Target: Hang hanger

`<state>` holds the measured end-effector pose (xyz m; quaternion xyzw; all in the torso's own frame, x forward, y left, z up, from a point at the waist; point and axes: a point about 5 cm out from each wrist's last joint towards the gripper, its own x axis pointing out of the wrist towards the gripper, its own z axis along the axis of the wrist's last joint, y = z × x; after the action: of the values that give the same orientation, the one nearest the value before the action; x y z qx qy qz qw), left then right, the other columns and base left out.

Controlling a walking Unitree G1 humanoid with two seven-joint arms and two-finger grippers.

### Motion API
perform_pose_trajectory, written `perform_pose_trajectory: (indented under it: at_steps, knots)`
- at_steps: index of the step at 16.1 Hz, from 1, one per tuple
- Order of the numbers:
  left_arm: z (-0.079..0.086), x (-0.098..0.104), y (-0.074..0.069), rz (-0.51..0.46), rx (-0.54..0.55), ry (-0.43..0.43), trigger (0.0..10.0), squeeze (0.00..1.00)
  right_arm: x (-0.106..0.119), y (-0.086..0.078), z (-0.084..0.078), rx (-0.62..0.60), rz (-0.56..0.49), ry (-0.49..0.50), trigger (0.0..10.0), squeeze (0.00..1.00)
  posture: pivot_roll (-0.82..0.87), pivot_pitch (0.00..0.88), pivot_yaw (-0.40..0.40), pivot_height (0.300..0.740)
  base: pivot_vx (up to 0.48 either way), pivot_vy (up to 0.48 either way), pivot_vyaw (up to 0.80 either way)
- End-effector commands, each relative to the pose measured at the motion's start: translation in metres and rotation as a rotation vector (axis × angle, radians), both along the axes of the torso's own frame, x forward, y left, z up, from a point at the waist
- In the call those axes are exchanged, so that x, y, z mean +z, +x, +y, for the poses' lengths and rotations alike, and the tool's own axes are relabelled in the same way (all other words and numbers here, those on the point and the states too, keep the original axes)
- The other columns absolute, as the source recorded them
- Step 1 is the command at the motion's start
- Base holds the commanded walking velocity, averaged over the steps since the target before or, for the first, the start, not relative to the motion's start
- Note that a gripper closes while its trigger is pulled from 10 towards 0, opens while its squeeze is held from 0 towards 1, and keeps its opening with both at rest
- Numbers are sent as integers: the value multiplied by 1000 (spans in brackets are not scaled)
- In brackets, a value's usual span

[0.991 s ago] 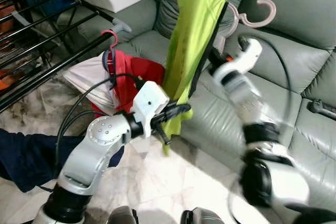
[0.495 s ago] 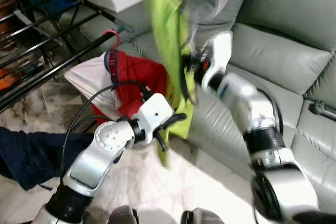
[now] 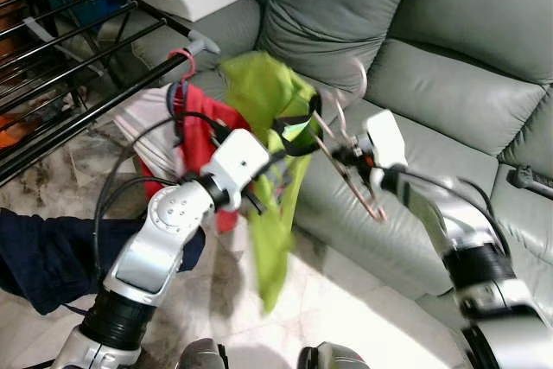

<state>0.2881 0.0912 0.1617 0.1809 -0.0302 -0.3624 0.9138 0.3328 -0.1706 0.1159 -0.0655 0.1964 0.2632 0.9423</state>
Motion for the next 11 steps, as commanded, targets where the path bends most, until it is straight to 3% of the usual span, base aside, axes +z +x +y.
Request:
perform_pose_trajectory:
  at_steps: [1,4,6,9,10,11]
  knots:
    - [2,15,7,-85,33,-20,10000,0,-2,-6,6,33,19,-17,10000,0,-27,17,-27,740,0,0,0]
    - [5,32,13,-178,92,-69,10000,0,-15,-15,11,46,58,-23,10000,0,-28,17,-26,740,0,0,0]
    - [3,51,16,-203,87,-184,10000,0,-32,-23,17,81,144,-48,10000,0,-16,11,-28,740,0,0,0]
    - [-12,57,3,-105,-59,-319,10000,0,-38,-20,27,75,175,1,10000,0,-14,9,-31,740,0,0,0]
    - [-19,56,-6,-33,-148,-356,10000,0,-32,-9,31,-6,139,93,10000,0,-14,9,-31,740,0,0,0]
    - [-23,54,-10,-3,-183,-351,10000,0,-24,4,26,-152,82,146,10000,0,-4,5,-35,740,0,0,0]
